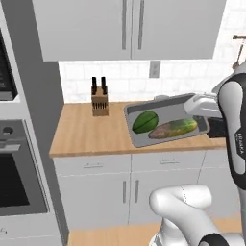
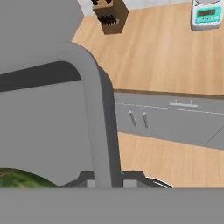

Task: Take the meat container that has the fish and place it on the second highest rack of the freezer. Then take the vegetable container that has the avocado and cucumber and place it on the highest rack of the freezer.

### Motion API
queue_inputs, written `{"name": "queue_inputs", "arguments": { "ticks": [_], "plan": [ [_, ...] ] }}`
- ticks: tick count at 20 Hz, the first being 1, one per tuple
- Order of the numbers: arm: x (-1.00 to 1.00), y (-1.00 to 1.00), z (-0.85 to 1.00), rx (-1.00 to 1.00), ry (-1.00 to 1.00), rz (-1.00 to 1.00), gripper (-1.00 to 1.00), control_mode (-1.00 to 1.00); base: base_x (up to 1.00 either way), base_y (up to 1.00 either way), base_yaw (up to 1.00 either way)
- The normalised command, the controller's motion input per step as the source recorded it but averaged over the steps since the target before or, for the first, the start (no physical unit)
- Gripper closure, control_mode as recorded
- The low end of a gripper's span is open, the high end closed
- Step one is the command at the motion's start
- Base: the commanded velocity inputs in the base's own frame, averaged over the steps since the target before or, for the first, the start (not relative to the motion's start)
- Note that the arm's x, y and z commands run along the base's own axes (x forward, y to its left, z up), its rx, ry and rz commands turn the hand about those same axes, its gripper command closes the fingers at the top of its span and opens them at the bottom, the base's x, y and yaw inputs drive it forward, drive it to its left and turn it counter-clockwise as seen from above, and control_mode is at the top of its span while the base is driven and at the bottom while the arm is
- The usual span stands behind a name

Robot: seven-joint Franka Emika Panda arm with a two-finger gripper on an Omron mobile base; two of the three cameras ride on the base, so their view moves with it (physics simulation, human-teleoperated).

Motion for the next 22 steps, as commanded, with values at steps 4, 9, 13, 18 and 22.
{"name": "queue_inputs", "arguments": {
  "ticks": [4, 9, 13, 18, 22],
  "plan": [
    [0.0, 0.0, 0.0, 0.0, 0.0, 0.0, 1.0, 1.0, 0.0, 0.12, 0.6],
    [0.0, 0.0, 0.0, 0.0, 0.0, 0.0, 1.0, 1.0, 0.0, 0.24, 0.7],
    [0.0, 0.0, 0.0, 0.0, 0.0, 0.0, 1.0, 1.0, 0.0, 0.42, 0.83],
    [0.0, 0.0, 0.0, 0.0, 0.0, 0.0, 1.0, 1.0, 0.0, 0.5, 0.86],
    [0.0, 0.0, 0.0, 0.0, 0.0, 0.0, 1.0, 1.0, 0.04, 0.47, 0.84]
  ]
}}
